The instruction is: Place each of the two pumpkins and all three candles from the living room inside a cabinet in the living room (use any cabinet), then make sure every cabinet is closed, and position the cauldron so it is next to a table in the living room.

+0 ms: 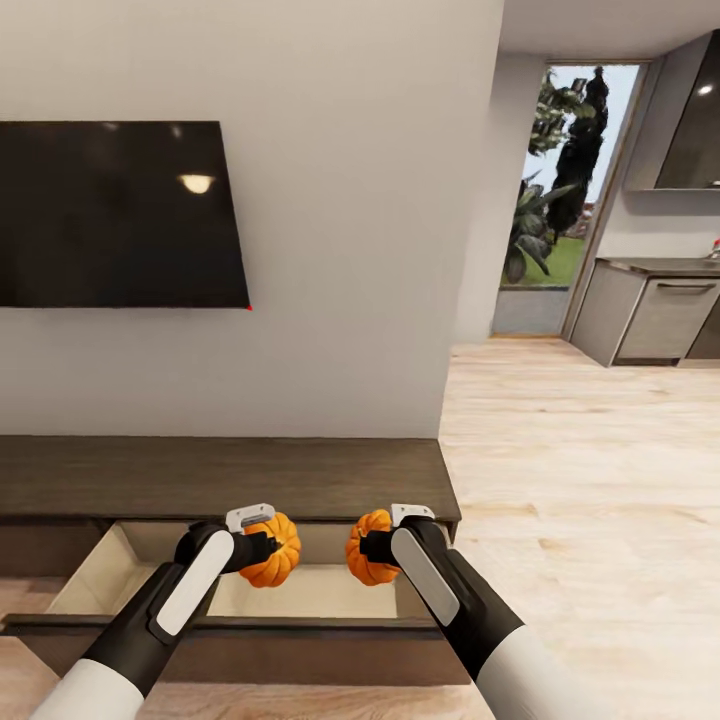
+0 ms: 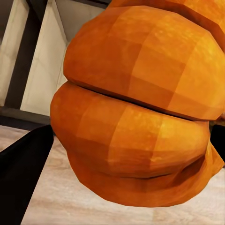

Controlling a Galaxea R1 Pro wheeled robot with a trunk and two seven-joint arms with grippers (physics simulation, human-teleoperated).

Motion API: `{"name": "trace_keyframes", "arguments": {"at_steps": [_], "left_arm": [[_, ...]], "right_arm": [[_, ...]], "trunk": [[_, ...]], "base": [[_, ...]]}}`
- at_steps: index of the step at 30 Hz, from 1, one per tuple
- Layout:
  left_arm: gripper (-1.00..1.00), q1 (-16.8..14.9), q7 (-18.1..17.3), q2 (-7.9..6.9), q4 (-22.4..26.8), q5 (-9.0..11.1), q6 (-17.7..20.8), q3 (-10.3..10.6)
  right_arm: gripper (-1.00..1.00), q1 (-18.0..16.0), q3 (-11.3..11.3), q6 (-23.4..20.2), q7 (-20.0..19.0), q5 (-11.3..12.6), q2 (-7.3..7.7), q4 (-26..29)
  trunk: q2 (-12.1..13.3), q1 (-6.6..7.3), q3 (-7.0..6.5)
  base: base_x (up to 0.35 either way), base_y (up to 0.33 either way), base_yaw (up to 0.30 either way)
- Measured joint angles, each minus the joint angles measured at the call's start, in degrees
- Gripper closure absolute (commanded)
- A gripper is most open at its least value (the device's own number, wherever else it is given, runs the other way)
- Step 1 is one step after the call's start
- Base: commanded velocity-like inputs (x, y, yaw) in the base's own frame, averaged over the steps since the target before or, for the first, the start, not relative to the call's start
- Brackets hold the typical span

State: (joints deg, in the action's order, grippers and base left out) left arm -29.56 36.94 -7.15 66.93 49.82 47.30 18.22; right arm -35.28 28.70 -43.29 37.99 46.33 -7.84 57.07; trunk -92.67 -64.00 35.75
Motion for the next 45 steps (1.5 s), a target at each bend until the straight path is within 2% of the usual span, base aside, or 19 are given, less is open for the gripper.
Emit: {"name": "trace_keyframes", "arguments": {"at_steps": [43, 45], "left_arm": [[1.0, 0.0, 0.0, 0.22, 0.2, 0.0, 0.0, 0.0], [1.0, 0.0, 0.0, 0.25, 0.2, 0.0, 0.0, 0.0]], "right_arm": [[1.0, 0.0, 0.0, 0.0, -0.2, 0.1, 0.0, 0.0], [1.0, 0.0, 0.0, 0.0, -0.2, 0.1, 0.0, 0.0]], "trunk": [[0.0, 0.0, 0.0], [-0.8, -0.43, 0.36]], "base": [[0.047, -0.011, 0.001], [0.0, 0.0, 0.0]]}}
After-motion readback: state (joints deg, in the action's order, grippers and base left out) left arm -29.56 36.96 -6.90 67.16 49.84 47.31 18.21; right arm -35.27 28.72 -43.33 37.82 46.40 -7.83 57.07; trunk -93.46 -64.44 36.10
